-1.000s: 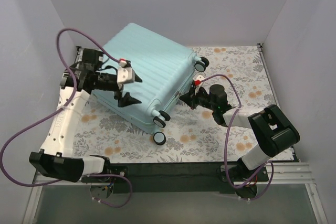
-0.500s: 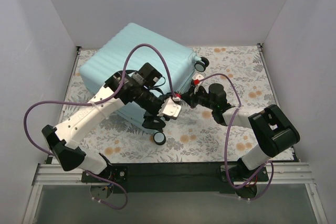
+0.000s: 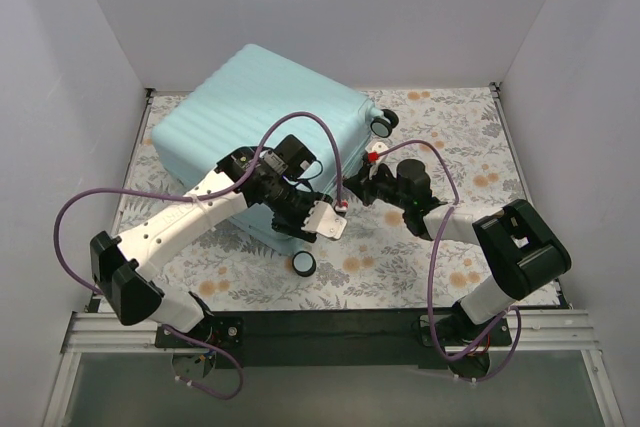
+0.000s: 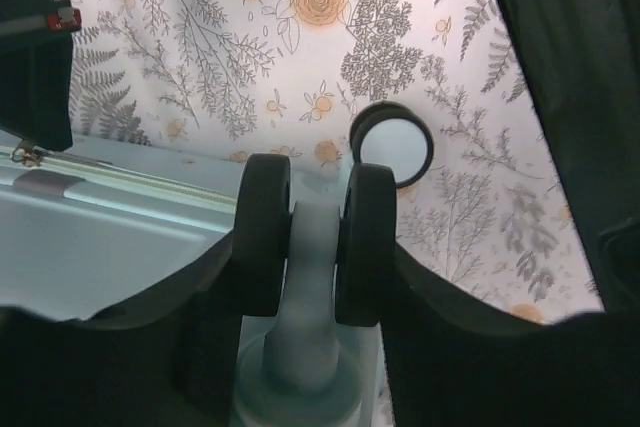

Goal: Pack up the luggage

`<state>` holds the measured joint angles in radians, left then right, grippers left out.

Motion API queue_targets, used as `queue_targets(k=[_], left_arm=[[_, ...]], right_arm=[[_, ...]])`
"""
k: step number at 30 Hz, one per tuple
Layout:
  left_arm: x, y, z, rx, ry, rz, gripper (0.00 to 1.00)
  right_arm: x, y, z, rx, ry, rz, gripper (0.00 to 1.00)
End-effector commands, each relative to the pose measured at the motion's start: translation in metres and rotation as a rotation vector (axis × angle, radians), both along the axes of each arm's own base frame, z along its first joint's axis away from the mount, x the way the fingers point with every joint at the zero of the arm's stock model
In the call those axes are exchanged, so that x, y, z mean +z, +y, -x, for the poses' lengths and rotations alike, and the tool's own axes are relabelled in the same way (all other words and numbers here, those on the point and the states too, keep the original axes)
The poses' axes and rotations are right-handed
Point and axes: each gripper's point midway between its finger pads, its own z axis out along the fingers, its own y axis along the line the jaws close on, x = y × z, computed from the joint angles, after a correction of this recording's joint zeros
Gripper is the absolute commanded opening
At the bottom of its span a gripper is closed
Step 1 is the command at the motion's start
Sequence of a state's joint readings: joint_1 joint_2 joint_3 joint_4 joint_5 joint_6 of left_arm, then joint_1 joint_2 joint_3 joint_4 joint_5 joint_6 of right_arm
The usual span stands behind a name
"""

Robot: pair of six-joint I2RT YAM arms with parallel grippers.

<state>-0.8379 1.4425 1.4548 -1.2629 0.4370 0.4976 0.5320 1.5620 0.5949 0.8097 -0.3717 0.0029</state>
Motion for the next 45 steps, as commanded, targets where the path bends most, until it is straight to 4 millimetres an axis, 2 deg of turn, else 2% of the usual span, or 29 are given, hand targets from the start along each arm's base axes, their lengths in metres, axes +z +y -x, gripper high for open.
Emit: queue_targets(k=[1,3,4,6,7,10,11,12,13,14,15,19,20,21,22,23,24,25,26,27,28,35,38,39,40,42,43,44,45], left_arm=[[-0.007,0.025,0.004,0.0,-0.038,-0.07,0.33],[-0.009,0.035,0.013,0.008,-0.024,-0.078,0.0],[-0.018,0.042,0.017,0.03,-0.005,-0.094,0.0],[-0.019,0.053,0.023,0.037,-0.001,-0.096,0.0],[-0.024,0.061,0.024,0.054,0.017,-0.109,0.0],[-0.026,0.076,0.028,0.073,0.068,-0.125,0.0],[-0.031,0.082,0.03,0.085,0.085,-0.139,0.0],[-0.033,0.085,0.029,0.086,0.08,-0.144,0.0],[-0.034,0.09,0.027,0.093,0.075,-0.147,0.0],[-0.04,0.094,0.027,0.09,0.082,-0.158,0.0],[-0.041,0.096,0.026,0.088,0.076,-0.162,0.0],[-0.053,0.104,0.026,0.093,0.114,-0.185,0.0],[-0.056,0.104,0.026,0.083,0.117,-0.189,0.0],[-0.06,0.107,0.027,0.079,0.129,-0.197,0.0],[-0.064,0.107,0.027,0.056,0.131,-0.204,0.0],[-0.066,0.107,0.029,0.041,0.135,-0.203,0.0],[-0.07,0.108,0.032,0.026,0.147,-0.207,0.0],[-0.076,0.11,0.035,-0.005,0.153,-0.212,0.0],[-0.077,0.109,0.034,-0.019,0.15,-0.21,0.0],[-0.082,0.112,0.038,-0.036,0.164,-0.22,0.0],[-0.085,0.112,0.04,-0.05,0.172,-0.222,0.0],[-0.1,0.109,0.046,-0.063,0.262,-0.239,0.0],[-0.102,0.108,0.041,-0.048,0.28,-0.241,0.0],[-0.102,0.107,0.039,-0.041,0.291,-0.237,0.0],[-0.102,0.105,0.039,-0.037,0.299,-0.229,0.0],[-0.096,0.095,0.029,0.02,0.285,-0.19,0.0],[-0.095,0.083,0.011,0.06,0.222,-0.14,0.02],[-0.089,0.075,-0.001,0.097,0.176,-0.102,0.33],[-0.076,0.06,-0.021,0.152,0.093,-0.02,0.47]], right_arm=[[0.016,-0.021,-0.03,-0.112,-0.082,0.007,0.01],[0.017,-0.032,-0.035,-0.125,-0.105,0.016,0.01],[0.015,-0.047,-0.043,-0.165,-0.106,0.019,0.01],[0.017,-0.065,-0.057,-0.206,-0.117,0.017,0.01],[0.023,-0.081,-0.072,-0.247,-0.14,0.021,0.01],[0.023,-0.104,-0.099,-0.291,-0.182,0.037,0.01],[0.041,-0.107,-0.113,-0.3,-0.229,0.004,0.01],[0.032,-0.109,-0.123,-0.3,-0.215,-0.002,0.01],[0.032,-0.117,-0.133,-0.32,-0.221,-0.004,0.01],[0.052,-0.118,-0.149,-0.329,-0.286,-0.029,0.01],[0.041,-0.12,-0.159,-0.333,-0.272,-0.034,0.01],[0.047,-0.127,-0.204,-0.328,-0.306,-0.082,0.01],[0.029,-0.127,-0.214,-0.324,-0.277,-0.082,0.01],[0.047,-0.131,-0.232,-0.327,-0.321,-0.103,0.01],[0.047,-0.128,-0.238,-0.308,-0.312,-0.123,0.01],[0.032,-0.126,-0.248,-0.297,-0.293,-0.125,0.01],[0.049,-0.124,-0.261,-0.281,-0.329,-0.151,0.01],[0.054,-0.116,-0.274,-0.237,-0.347,-0.174,0.01],[0.034,-0.113,-0.273,-0.219,-0.315,-0.167,0.01],[0.056,-0.104,-0.283,-0.172,-0.353,-0.202,0.01],[0.033,-0.099,-0.29,-0.156,-0.317,-0.203,0.01],[0.023,-0.052,-0.343,-0.053,-0.354,-0.282,0.01],[0.025,-0.022,-0.35,-0.039,-0.407,-0.328,0.01],[0.025,-0.005,-0.344,-0.028,-0.426,-0.343,0.01],[0.031,0.003,-0.337,-0.015,-0.484,-0.363,0.01],[0.025,0.029,-0.318,0.033,-0.488,-0.382,0.01],[0.037,0.036,-0.307,0.061,-0.535,-0.401,0.01],[0.024,0.047,-0.296,0.085,-0.504,-0.403,0.01],[0.025,0.052,-0.289,0.11,-0.505,-0.402,0.01]])
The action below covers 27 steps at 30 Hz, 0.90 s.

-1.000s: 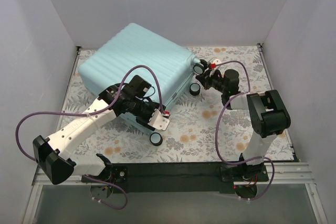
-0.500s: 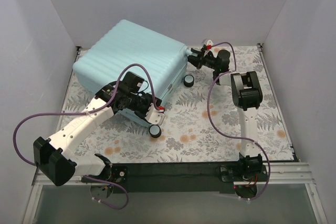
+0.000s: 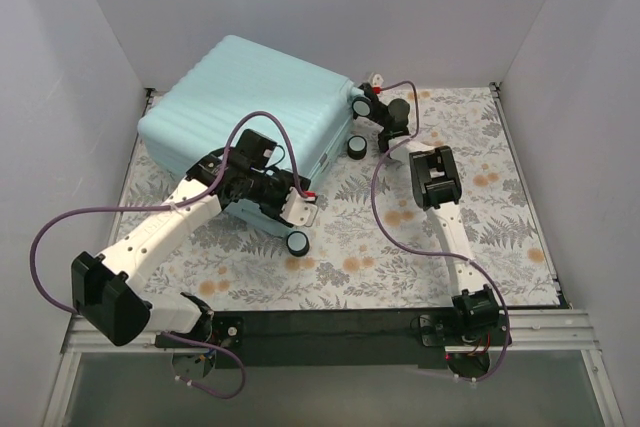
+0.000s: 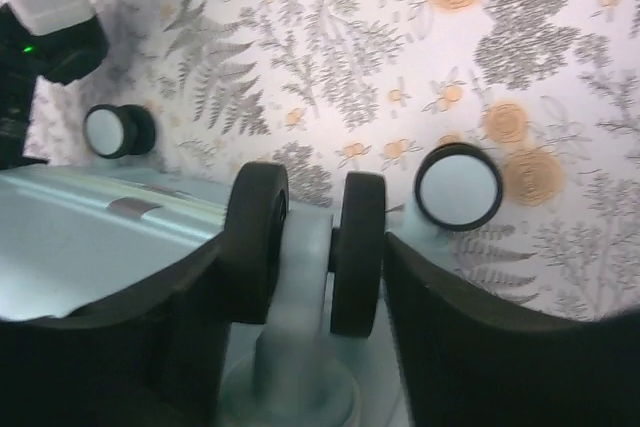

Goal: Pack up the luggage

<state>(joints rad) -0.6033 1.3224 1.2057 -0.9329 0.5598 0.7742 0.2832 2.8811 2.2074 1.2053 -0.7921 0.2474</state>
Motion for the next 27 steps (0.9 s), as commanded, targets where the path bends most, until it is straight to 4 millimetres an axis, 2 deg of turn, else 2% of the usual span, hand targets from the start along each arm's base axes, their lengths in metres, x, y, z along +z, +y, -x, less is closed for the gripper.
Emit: queue_targets(k=[1,2,3,5,6,7,8,9,10,11,12,13,14,15,16,17,18,19,20,21,22,23,24,25,26,27], left_arm=[[-0.056,0.035,0.033,0.211,0.311,-0.162,0.57],[-0.042,0.025,0.022,0.232,0.266,-0.092,0.77],[-0.015,0.006,0.005,0.25,0.21,0.035,0.81],[0.027,-0.008,0.009,0.175,0.138,0.17,0.82],[0.049,-0.015,0.013,0.131,0.105,0.239,0.83],[0.067,-0.021,0.026,0.08,0.112,0.312,0.83],[0.088,-0.022,0.037,0.054,0.059,0.372,0.84],[0.102,-0.026,0.035,0.047,-0.007,0.433,0.84],[0.111,-0.023,0.03,0.076,-0.058,0.46,0.84],[0.124,-0.019,0.026,0.118,-0.109,0.498,0.84],[0.141,-0.02,0.011,0.161,-0.181,0.553,0.84],[0.152,-0.011,-0.01,0.277,-0.242,0.564,0.84],[0.152,-0.011,-0.026,0.377,-0.203,0.578,0.84],[0.17,-0.008,-0.043,0.47,-0.223,0.633,0.84],[0.193,0.018,-0.077,0.704,-0.289,0.671,0.84],[0.191,0.024,-0.101,0.892,-0.174,0.739,0.84],[0.187,0.044,-0.122,1.059,-0.145,0.741,0.84],[0.219,0.065,-0.137,1.19,-0.122,0.834,0.83],[0.216,0.116,-0.159,1.458,-0.055,0.923,0.82],[0.177,0.139,-0.173,1.651,0.057,0.856,0.82],[0.175,0.164,-0.176,1.779,0.124,0.891,0.82],[0.168,0.203,-0.178,1.88,0.167,0.922,0.82],[0.179,0.215,-0.174,1.881,0.121,0.982,0.82],[0.175,0.228,-0.174,1.914,0.089,0.988,0.82],[0.171,0.253,-0.175,1.993,0.064,1.009,0.82],[0.164,0.267,-0.173,2.069,0.091,1.025,0.82]], right_arm=[[0.031,0.008,0.007,-0.074,-0.073,-0.092,0.01],[0.031,0.01,0.011,-0.065,-0.071,-0.089,0.01],[0.022,0.013,0.018,-0.045,-0.054,-0.073,0.01],[0.031,0.014,0.024,-0.032,-0.059,-0.064,0.01],[0.019,0.015,0.031,-0.019,-0.035,-0.041,0.01],[0.031,0.015,0.036,-0.011,-0.05,-0.039,0.01],[0.03,0.016,0.042,0.0,-0.044,-0.028,0.01],[0.019,0.015,0.052,0.014,-0.023,-0.008,0.01],[0.031,0.014,0.058,0.019,-0.039,-0.009,0.01],[0.033,0.015,0.065,0.028,-0.039,-0.004,0.01],[0.033,0.015,0.073,0.038,-0.038,0.008,0.01],[0.034,0.016,0.078,0.046,-0.042,0.011,0.01],[0.035,0.018,0.083,0.056,-0.049,0.015,0.01],[0.041,0.019,0.088,0.064,-0.063,0.016,0.01],[0.036,0.02,0.092,0.068,-0.06,0.024,0.01],[0.037,0.023,0.096,0.077,-0.063,0.027,0.01],[0.04,0.025,0.1,0.088,-0.072,0.029,0.01],[0.035,0.026,0.105,0.097,-0.064,0.038,0.01],[0.035,0.028,0.109,0.105,-0.066,0.04,0.01],[0.04,0.03,0.114,0.116,-0.088,0.04,0.01],[0.04,0.031,0.118,0.122,-0.092,0.044,0.01],[0.037,0.032,0.122,0.127,-0.086,0.048,0.01],[0.043,0.031,0.125,0.126,-0.097,0.045,0.01],[0.044,0.031,0.128,0.13,-0.099,0.047,0.01],[0.039,0.031,0.133,0.134,-0.088,0.054,0.01],[0.044,0.031,0.139,0.149,-0.108,0.056,0.01]])
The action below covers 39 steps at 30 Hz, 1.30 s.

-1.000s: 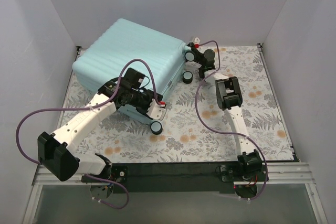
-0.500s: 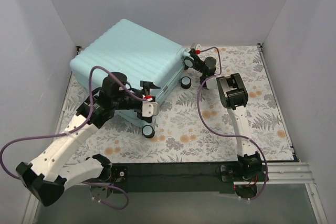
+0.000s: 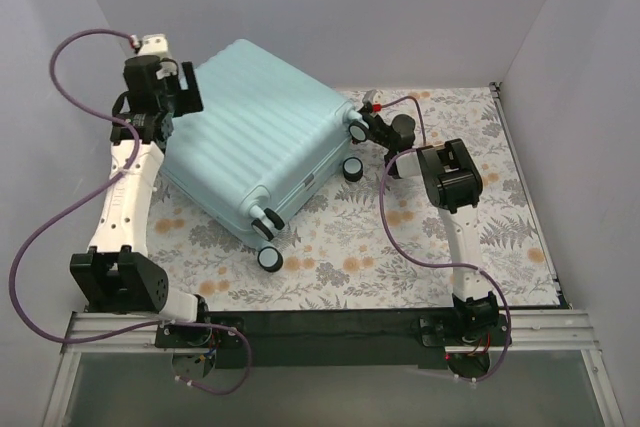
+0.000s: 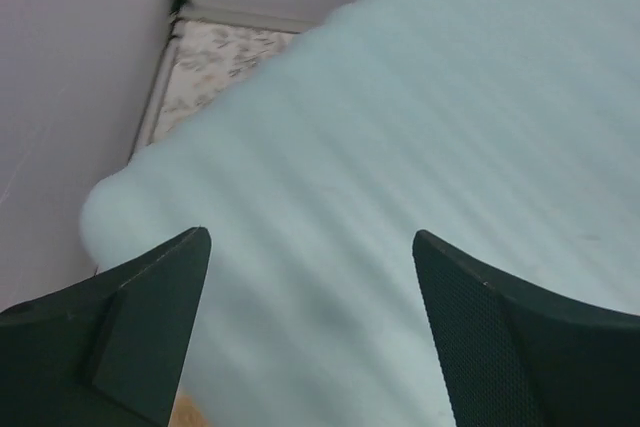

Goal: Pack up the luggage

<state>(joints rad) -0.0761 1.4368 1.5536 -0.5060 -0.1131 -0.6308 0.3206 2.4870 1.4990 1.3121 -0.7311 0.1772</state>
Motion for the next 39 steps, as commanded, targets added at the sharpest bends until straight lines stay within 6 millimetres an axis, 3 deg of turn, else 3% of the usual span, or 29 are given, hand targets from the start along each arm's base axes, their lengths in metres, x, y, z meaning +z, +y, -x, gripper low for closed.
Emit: queue_targets(k=[1,2,3,4,8,10,11,13,14,19,22,23,24,25,26,27,28,29,30,31,32,34,35,36,37,38,39], left_arm=[[0.002,0.069,0.025,0.354,0.003,0.208,0.81],[-0.002,0.106,0.03,0.452,0.0,0.224,0.8],[-0.005,0.12,0.029,0.486,-0.007,0.268,0.8],[-0.012,0.151,0.033,0.563,-0.001,0.284,0.79],[-0.029,0.192,0.036,0.627,0.015,0.346,0.77],[-0.04,0.201,0.032,0.595,0.04,0.433,0.76],[-0.053,0.191,0.023,0.468,0.083,0.565,0.75],[-0.061,0.177,0.011,0.346,0.111,0.633,0.74],[-0.06,0.154,0.005,0.21,0.129,0.697,0.74],[-0.09,0.116,-0.024,-0.006,0.215,0.846,0.78],[-0.104,0.058,-0.034,-0.199,0.297,0.902,0.75],[-0.105,0.042,-0.036,-0.244,0.32,0.904,0.73],[-0.108,0.023,-0.035,-0.318,0.359,0.923,0.72],[-0.122,0.009,-0.039,-0.346,0.409,0.934,0.71],[-0.13,-0.02,-0.04,-0.406,0.463,0.942,0.68],[-0.13,-0.034,-0.04,-0.454,0.493,0.952,0.6],[-0.132,-0.048,-0.039,-0.512,0.516,0.951,0.57],[-0.152,-0.071,-0.042,-0.545,0.587,0.96,0.56],[-0.144,-0.082,-0.047,-0.586,0.591,0.944,0.53],[-0.149,-0.103,-0.048,-0.649,0.616,0.922,0.52],[-0.17,-0.112,-0.05,-0.647,0.687,0.937,0.5],[-0.161,-0.135,-0.069,-0.725,0.662,0.859,0.45],[-0.191,-0.134,-0.074,-0.719,0.712,0.848,0.45],[-0.196,-0.152,-0.077,-0.754,0.719,0.809,0.45],[-0.181,-0.159,-0.09,-0.783,0.659,0.755,0.44],[-0.192,-0.16,-0.094,-0.767,0.674,0.746,0.44],[-0.202,-0.162,-0.096,-0.773,0.685,0.756,0.43]], right_arm=[[0.053,0.039,0.063,0.2,-0.251,-0.019,0.01],[0.054,0.039,0.067,0.208,-0.258,-0.017,0.01],[0.052,0.038,0.074,0.225,-0.263,-0.011,0.01],[0.053,0.038,0.077,0.231,-0.266,-0.01,0.01],[0.052,0.037,0.082,0.244,-0.267,-0.006,0.01],[0.054,0.038,0.085,0.257,-0.267,-0.006,0.01],[0.055,0.039,0.088,0.264,-0.269,-0.006,0.01],[0.055,0.038,0.096,0.283,-0.278,-0.002,0.01],[0.056,0.038,0.099,0.29,-0.286,-0.002,0.01],[0.064,0.035,0.122,0.333,-0.308,-0.008,0.01],[0.068,0.03,0.135,0.342,-0.288,-0.009,0.01],[0.061,0.027,0.143,0.346,-0.26,-0.001,0.01],[0.07,0.025,0.15,0.354,-0.273,-0.001,0.01],[0.07,0.022,0.155,0.355,-0.263,0.001,0.01],[0.072,0.019,0.16,0.353,-0.258,0.003,0.01],[0.072,0.015,0.173,0.367,-0.243,0.011,0.01],[0.074,0.012,0.179,0.37,-0.239,0.012,0.01],[0.076,0.01,0.186,0.372,-0.233,0.013,0.01],[0.078,0.004,0.2,0.377,-0.222,0.018,0.01],[0.079,0.0,0.205,0.377,-0.218,0.021,0.01],[0.077,-0.002,0.213,0.379,-0.201,0.026,0.01],[0.078,-0.013,0.228,0.364,-0.192,0.035,0.01],[0.075,-0.015,0.231,0.358,-0.175,0.042,0.01],[0.083,-0.019,0.234,0.339,-0.188,0.042,0.01],[0.075,-0.022,0.239,0.329,-0.174,0.057,0.01],[0.068,-0.023,0.239,0.317,-0.127,0.072,0.01],[0.073,-0.025,0.236,0.28,-0.119,0.07,0.01]])
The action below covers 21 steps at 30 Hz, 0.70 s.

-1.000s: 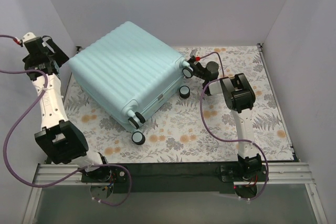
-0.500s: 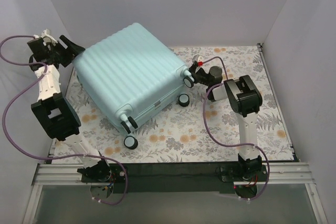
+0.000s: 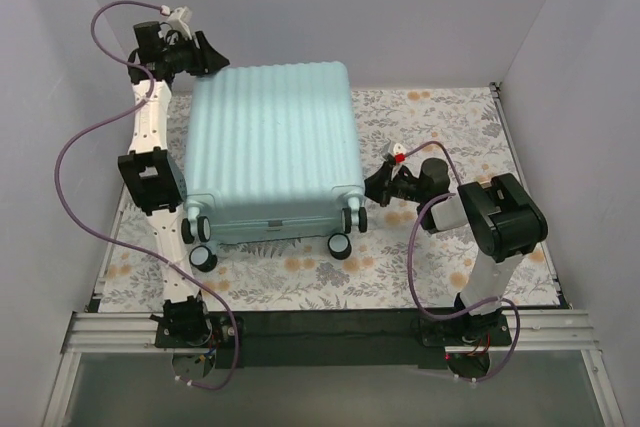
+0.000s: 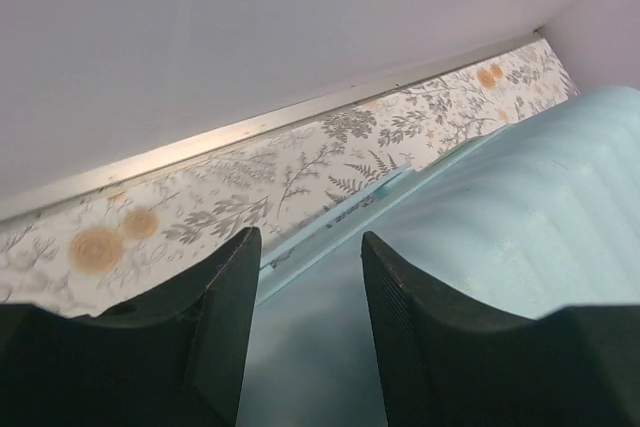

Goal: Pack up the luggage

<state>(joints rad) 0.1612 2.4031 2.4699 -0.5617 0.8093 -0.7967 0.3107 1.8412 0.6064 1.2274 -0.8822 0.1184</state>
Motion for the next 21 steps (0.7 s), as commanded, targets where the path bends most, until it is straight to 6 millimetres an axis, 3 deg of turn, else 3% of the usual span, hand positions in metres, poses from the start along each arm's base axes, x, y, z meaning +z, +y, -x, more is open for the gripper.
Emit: queue_targets(k=[1,5,8,9,13,14,16,18,19,20,21], left_arm=[[-0.117,-0.145,0.089,-0.366,0.529,0.147,0.43],[-0.129,-0.153,0.114,-0.469,0.479,0.071,0.46],[-0.135,-0.149,0.123,-0.458,0.473,0.001,0.47],[-0.137,-0.146,0.121,-0.447,0.47,-0.023,0.46],[-0.145,-0.146,0.113,-0.448,0.478,-0.023,0.43],[-0.145,-0.146,0.11,-0.442,0.474,-0.021,0.42],[-0.147,-0.147,0.105,-0.432,0.468,-0.016,0.41],[-0.152,-0.148,0.1,-0.425,0.467,-0.006,0.41],[-0.155,-0.148,0.098,-0.42,0.471,-0.001,0.41],[-0.155,-0.149,0.096,-0.419,0.47,0.009,0.41],[-0.158,-0.15,0.096,-0.424,0.475,0.015,0.41]], right_arm=[[0.081,0.031,0.027,0.13,-0.34,-0.1,0.01],[0.073,0.013,-0.027,-0.075,-0.263,-0.016,0.01],[0.07,-0.013,-0.07,-0.226,-0.23,0.009,0.01],[0.079,-0.02,-0.09,-0.286,-0.242,0.003,0.01],[0.096,-0.042,-0.135,-0.416,-0.297,-0.01,0.01],[0.091,-0.042,-0.144,-0.424,-0.298,-0.011,0.01],[0.104,-0.033,-0.155,-0.419,-0.325,-0.054,0.01],[0.094,-0.021,-0.164,-0.404,-0.326,-0.062,0.01],[0.108,-0.011,-0.17,-0.391,-0.369,-0.091,0.01],[0.093,-0.006,-0.176,-0.386,-0.351,-0.088,0.01],[0.093,-0.002,-0.182,-0.392,-0.359,-0.097,0.01]])
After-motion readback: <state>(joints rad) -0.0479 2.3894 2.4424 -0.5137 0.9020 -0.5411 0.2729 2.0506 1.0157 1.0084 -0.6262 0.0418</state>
